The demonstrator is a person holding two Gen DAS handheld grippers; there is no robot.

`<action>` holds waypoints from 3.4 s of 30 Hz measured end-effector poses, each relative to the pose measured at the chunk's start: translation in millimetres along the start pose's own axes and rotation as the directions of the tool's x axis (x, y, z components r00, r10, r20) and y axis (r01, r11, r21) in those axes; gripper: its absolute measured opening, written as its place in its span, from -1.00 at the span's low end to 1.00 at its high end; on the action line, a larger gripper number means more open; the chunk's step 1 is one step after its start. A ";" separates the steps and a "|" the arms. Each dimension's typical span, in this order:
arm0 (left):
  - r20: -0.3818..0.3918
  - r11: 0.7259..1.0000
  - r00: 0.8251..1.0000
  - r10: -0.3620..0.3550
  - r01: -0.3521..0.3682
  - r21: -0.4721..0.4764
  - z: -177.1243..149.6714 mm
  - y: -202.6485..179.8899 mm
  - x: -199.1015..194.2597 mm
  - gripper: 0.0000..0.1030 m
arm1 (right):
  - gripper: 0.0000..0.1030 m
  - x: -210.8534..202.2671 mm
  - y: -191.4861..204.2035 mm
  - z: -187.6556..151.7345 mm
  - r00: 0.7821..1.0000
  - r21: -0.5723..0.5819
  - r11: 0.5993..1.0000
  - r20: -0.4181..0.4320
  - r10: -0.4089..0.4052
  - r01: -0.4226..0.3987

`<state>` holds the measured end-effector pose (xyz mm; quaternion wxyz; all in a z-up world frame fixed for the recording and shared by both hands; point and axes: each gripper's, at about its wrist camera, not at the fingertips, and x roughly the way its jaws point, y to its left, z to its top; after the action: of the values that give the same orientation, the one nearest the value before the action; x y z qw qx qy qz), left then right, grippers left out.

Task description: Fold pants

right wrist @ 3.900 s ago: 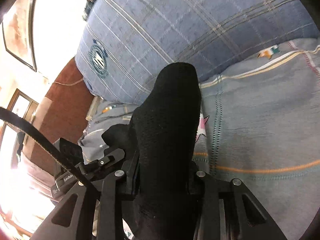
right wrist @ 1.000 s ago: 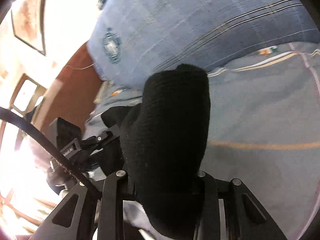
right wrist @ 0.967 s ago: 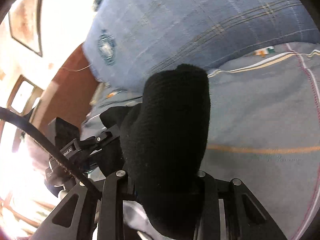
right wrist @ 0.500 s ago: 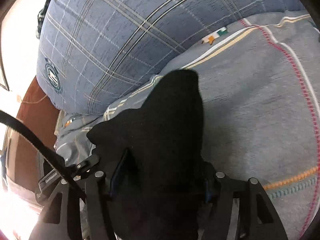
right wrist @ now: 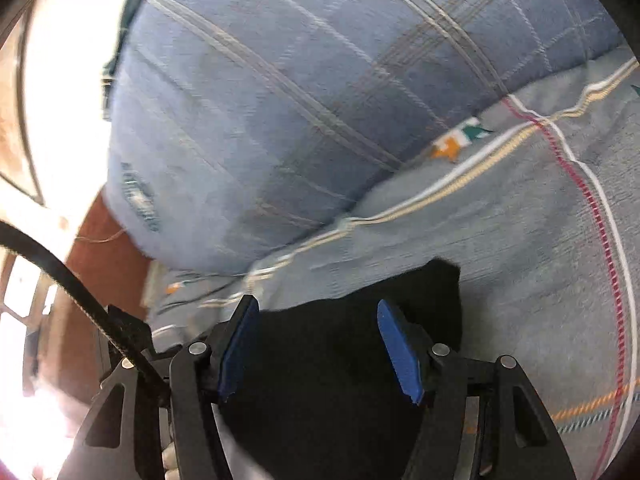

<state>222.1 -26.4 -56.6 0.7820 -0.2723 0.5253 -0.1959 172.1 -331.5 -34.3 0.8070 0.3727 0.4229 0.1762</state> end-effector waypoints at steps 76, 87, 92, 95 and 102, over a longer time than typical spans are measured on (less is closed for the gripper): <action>0.356 0.775 0.830 0.429 -0.541 0.326 -215.4 -44.4 -121.0 0.39 | 0.49 -66.9 49.9 -229.4 0.966 -0.277 0.926 0.067 -0.250 0.258; 0.328 0.782 0.837 0.439 -0.535 0.321 -213.3 -37.6 -114.2 0.39 | 0.50 -59.2 45.5 -229.1 0.965 -0.271 0.927 0.046 -0.258 0.260; 0.317 0.783 0.838 0.445 -0.535 0.316 -211.7 -34.8 -110.6 0.39 | 0.50 -56.8 42.2 -229.6 0.965 -0.265 0.929 0.037 -0.259 0.259; 0.311 0.783 0.837 0.451 -0.538 0.313 -210.8 -33.0 -108.0 0.39 | 0.50 -55.1 41.0 -228.7 0.966 -0.265 0.929 0.034 -0.258 0.258; 0.289 0.796 0.848 0.445 -0.522 0.307 -203.0 -28.8 -104.6 0.39 | 0.50 -65.3 35.3 -220.3 0.968 -0.251 0.935 0.063 -0.241 0.249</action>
<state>-5.8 -31.4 -24.5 0.8922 0.0071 0.4480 -0.0563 -44.0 -247.7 -52.1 0.8705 0.2120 0.4272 0.1216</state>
